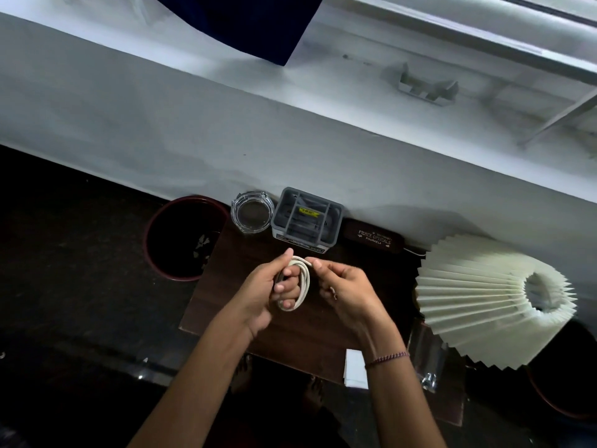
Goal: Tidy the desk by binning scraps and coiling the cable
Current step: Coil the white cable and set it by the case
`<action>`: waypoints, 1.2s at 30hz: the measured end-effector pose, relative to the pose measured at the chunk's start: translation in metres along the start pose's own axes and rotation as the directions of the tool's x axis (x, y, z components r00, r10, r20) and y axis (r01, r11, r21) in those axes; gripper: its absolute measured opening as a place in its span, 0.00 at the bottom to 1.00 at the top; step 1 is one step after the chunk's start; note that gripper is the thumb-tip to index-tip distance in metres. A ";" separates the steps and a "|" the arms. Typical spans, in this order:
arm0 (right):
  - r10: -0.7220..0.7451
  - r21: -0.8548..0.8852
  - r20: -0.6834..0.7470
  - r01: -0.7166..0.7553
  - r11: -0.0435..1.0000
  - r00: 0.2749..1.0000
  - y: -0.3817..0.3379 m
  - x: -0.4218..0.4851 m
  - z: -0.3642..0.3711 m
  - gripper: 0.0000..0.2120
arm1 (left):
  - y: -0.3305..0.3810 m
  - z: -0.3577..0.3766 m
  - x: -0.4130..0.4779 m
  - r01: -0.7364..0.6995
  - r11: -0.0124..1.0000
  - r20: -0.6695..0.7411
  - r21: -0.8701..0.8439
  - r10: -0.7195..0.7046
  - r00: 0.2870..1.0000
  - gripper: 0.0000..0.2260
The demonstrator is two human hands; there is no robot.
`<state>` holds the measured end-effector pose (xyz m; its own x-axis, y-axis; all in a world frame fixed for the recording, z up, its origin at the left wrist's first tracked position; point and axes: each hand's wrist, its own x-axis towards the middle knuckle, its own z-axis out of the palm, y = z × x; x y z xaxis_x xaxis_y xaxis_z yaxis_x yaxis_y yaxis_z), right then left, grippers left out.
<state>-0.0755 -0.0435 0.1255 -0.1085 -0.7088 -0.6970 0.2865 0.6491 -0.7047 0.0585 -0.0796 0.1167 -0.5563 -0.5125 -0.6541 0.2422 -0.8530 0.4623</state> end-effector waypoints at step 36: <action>0.080 0.247 -0.045 -0.066 0.967 0.996 0.020 -0.023 -0.010 0.06 | -0.031 0.030 0.039 -0.003 0.987 -0.476 0.158 0.079 0.876 0.20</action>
<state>-0.0766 -0.0111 0.1259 -0.1281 -0.6416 -0.7562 0.5192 0.6063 -0.6024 0.0056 -0.0701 0.0947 -0.0894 -0.5632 -0.8215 0.1157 -0.8251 0.5531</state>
